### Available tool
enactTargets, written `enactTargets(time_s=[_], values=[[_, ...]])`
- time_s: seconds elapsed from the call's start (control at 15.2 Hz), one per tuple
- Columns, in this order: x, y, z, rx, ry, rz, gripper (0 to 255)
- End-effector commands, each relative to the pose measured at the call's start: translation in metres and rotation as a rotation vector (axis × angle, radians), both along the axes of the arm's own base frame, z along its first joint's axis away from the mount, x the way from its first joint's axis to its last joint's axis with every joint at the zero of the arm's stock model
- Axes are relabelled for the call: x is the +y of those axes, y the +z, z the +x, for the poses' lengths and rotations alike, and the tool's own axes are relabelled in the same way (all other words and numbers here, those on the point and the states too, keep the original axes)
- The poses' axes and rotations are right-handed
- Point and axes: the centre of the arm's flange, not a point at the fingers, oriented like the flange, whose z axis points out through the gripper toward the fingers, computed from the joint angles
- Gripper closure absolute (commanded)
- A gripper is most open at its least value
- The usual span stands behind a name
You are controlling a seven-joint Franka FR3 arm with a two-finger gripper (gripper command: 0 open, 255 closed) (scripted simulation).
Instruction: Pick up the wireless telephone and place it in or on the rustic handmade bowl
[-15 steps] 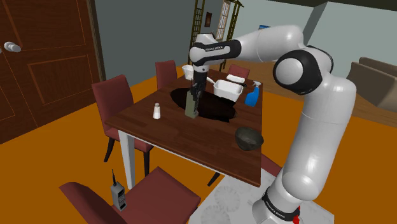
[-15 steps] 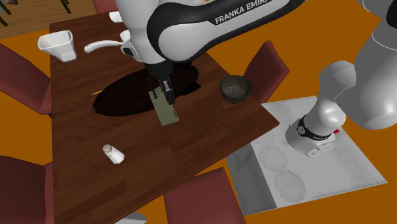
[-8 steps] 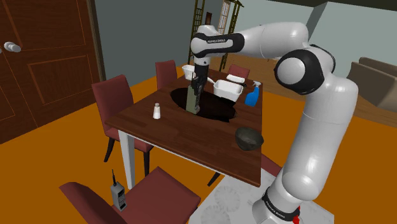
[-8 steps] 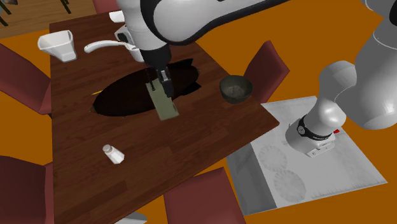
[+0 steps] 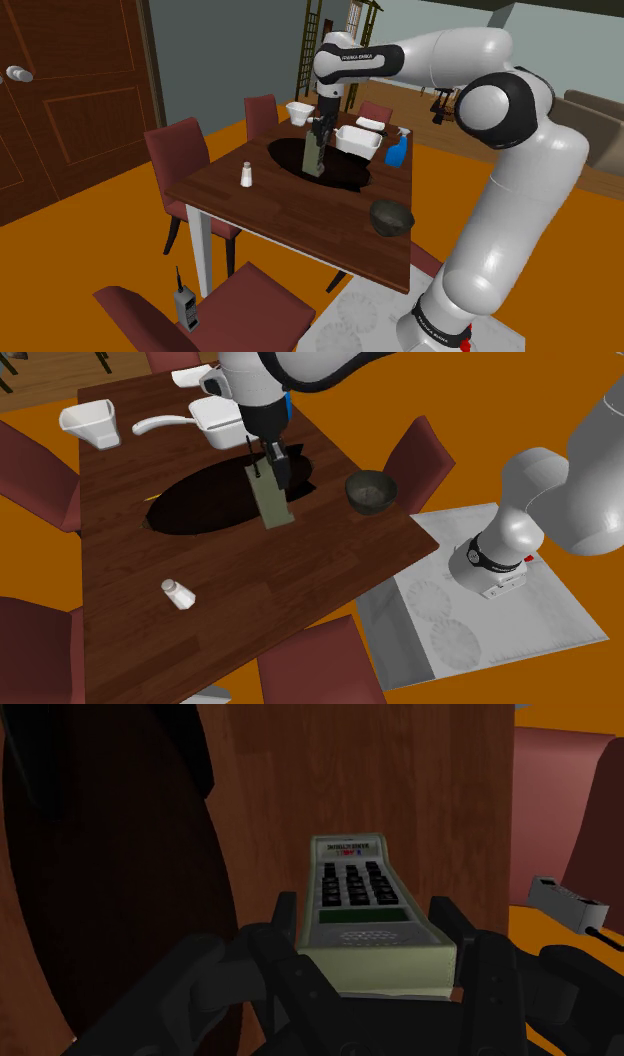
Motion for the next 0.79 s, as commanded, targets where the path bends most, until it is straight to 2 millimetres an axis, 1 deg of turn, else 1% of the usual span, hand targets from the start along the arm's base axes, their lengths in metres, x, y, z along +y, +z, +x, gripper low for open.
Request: enactTargets(time_s=[0.0, 0.73], values=[[-0.013, 0.0, -0.023, -0.001, 0.0, 0.0, 255], [-0.071, 0.006, -0.156, -0.001, 0.0, 0.0, 255]])
